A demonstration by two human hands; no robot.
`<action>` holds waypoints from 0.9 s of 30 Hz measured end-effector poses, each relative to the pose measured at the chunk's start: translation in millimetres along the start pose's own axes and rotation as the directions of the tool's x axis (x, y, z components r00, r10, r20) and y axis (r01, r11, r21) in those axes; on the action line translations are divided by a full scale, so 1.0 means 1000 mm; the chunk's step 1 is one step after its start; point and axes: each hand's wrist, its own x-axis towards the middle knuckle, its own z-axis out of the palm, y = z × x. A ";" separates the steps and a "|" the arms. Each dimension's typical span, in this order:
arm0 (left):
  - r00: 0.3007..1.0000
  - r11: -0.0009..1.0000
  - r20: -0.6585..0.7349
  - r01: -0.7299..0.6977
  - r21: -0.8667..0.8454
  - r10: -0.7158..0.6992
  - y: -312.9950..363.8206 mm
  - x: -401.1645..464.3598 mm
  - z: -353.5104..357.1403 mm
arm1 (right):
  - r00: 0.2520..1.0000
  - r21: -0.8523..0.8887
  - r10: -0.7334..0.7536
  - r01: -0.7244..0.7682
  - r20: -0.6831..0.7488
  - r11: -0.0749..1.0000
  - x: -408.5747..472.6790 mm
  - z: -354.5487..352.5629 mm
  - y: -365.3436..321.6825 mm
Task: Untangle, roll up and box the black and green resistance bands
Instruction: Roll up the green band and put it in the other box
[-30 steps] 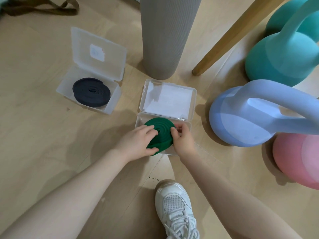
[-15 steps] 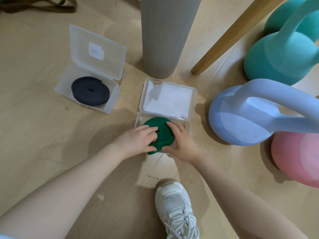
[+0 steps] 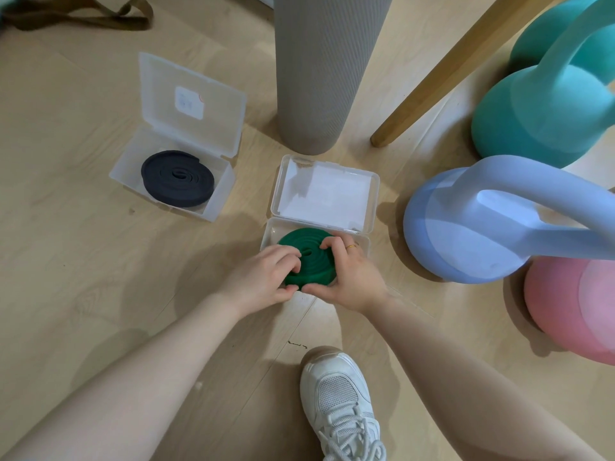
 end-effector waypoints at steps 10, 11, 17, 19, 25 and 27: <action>0.988 0.994 -0.105 -0.109 0.016 0.110 -0.010 0.009 0.000 | 0.996 -0.058 0.054 -0.058 -0.074 0.997 0.004 -0.002 -0.004; 0.985 0.988 -0.085 -0.150 0.040 0.153 -0.013 0.009 0.000 | 0.997 -0.081 0.045 -0.051 -0.069 0.995 0.004 -0.002 -0.003; 0.997 0.972 -0.050 -0.042 0.233 0.055 -0.014 0.010 -0.003 | 0.988 -0.144 0.071 -0.091 -0.138 0.985 0.004 0.003 -0.002; 0.998 0.961 -0.069 0.011 0.277 0.008 -0.012 0.008 -0.002 | 0.981 -0.156 0.081 -0.109 -0.174 0.982 0.003 0.004 -0.002; 0.997 0.962 -0.056 0.067 0.266 -0.054 -0.011 0.008 0.005 | 0.977 -0.144 0.142 -0.165 -0.159 0.976 0.004 0.006 -0.008; 0.998 0.968 -0.056 0.032 0.250 -0.018 -0.012 0.010 0.003 | 0.979 -0.166 0.164 -0.183 -0.122 0.969 0.004 0.009 -0.008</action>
